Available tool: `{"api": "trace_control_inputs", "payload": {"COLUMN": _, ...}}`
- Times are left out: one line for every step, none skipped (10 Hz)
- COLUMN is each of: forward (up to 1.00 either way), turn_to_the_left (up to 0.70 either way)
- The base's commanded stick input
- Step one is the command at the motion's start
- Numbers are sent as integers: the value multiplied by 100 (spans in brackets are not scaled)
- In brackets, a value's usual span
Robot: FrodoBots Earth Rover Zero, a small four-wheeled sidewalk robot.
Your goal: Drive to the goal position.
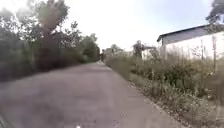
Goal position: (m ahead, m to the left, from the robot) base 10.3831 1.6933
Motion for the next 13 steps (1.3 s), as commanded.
{"api": "trace_control_inputs", "payload": {"forward": 100, "turn_to_the_left": -3}}
{"api": "trace_control_inputs", "payload": {"forward": 100, "turn_to_the_left": -4}}
{"api": "trace_control_inputs", "payload": {"forward": 100, "turn_to_the_left": -8}}
{"api": "trace_control_inputs", "payload": {"forward": 100, "turn_to_the_left": -10}}
{"api": "trace_control_inputs", "payload": {"forward": 100, "turn_to_the_left": -11}}
{"api": "trace_control_inputs", "payload": {"forward": 100, "turn_to_the_left": -12}}
{"api": "trace_control_inputs", "payload": {"forward": 100, "turn_to_the_left": -12}}
{"api": "trace_control_inputs", "payload": {"forward": 100, "turn_to_the_left": -12}}
{"api": "trace_control_inputs", "payload": {"forward": 100, "turn_to_the_left": -12}}
{"api": "trace_control_inputs", "payload": {"forward": 100, "turn_to_the_left": -12}}
{"api": "trace_control_inputs", "payload": {"forward": 100, "turn_to_the_left": -12}}
{"api": "trace_control_inputs", "payload": {"forward": 100, "turn_to_the_left": -12}}
{"api": "trace_control_inputs", "payload": {"forward": 100, "turn_to_the_left": -12}}
